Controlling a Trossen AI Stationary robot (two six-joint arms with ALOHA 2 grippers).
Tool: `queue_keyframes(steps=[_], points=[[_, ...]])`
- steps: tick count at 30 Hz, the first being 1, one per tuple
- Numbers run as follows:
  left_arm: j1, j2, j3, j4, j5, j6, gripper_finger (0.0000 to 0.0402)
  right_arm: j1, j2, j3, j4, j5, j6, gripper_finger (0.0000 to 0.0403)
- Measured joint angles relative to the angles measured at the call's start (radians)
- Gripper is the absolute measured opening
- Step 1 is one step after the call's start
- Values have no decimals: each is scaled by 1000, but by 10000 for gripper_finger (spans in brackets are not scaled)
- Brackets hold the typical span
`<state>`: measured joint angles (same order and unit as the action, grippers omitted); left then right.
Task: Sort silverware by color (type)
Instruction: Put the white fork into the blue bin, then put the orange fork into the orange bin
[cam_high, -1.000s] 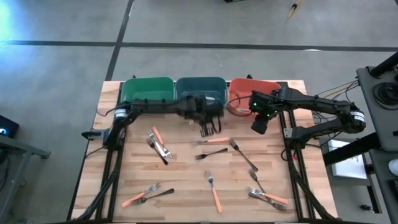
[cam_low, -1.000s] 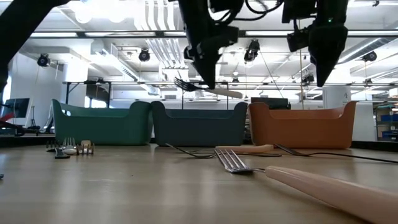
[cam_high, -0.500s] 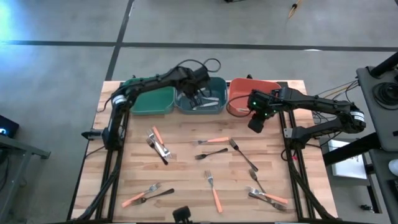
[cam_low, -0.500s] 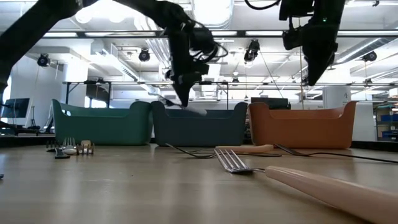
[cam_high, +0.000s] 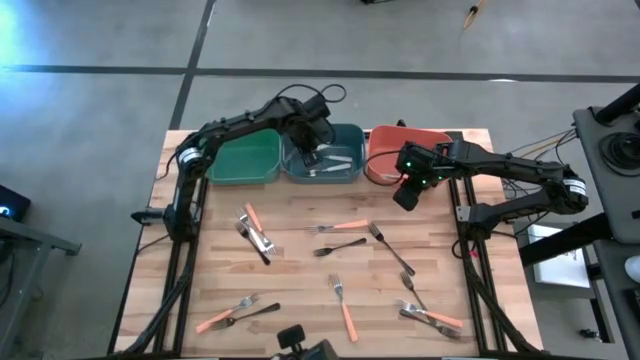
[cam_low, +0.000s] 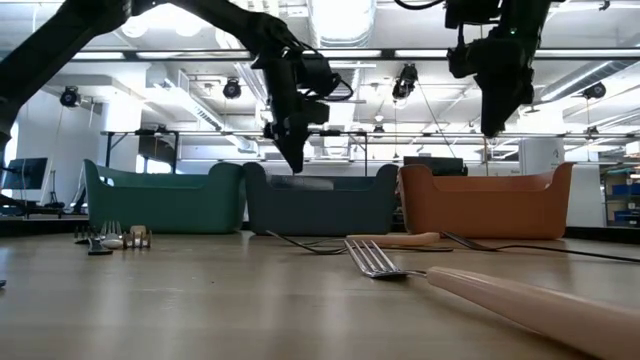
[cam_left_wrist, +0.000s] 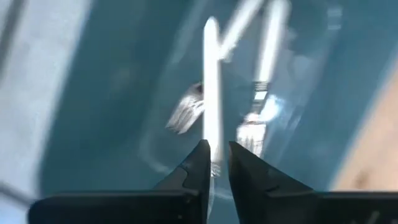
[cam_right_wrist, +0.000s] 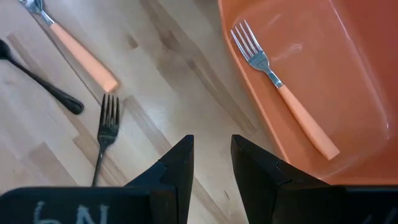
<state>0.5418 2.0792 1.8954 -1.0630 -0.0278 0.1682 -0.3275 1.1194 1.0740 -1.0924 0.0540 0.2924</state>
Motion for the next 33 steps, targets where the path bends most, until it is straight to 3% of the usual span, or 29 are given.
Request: queue_keyframes(steps=[3, 8, 15, 23, 27, 33], points=[[5, 0, 0, 0, 84, 37, 62, 0, 0, 0, 0, 2, 20, 98], [11, 3, 0, -9, 107, 27, 91, 0, 0, 0, -1, 3, 45, 98], [-23, 1, 0, -110, 403, -14, 99, 0, 0, 0, 1, 5, 46, 98], [-209, -9, 0, -168, 394, -25, 88, 0, 0, 0, 6, 2, 46, 98], [-311, -11, 0, -167, 286, -77, 86, 0, 0, 0, 8, 2, 46, 98], [-408, -11, -41, -20, 248, -197, 86, 0, 0, 0, 10, 2, 46, 98]])
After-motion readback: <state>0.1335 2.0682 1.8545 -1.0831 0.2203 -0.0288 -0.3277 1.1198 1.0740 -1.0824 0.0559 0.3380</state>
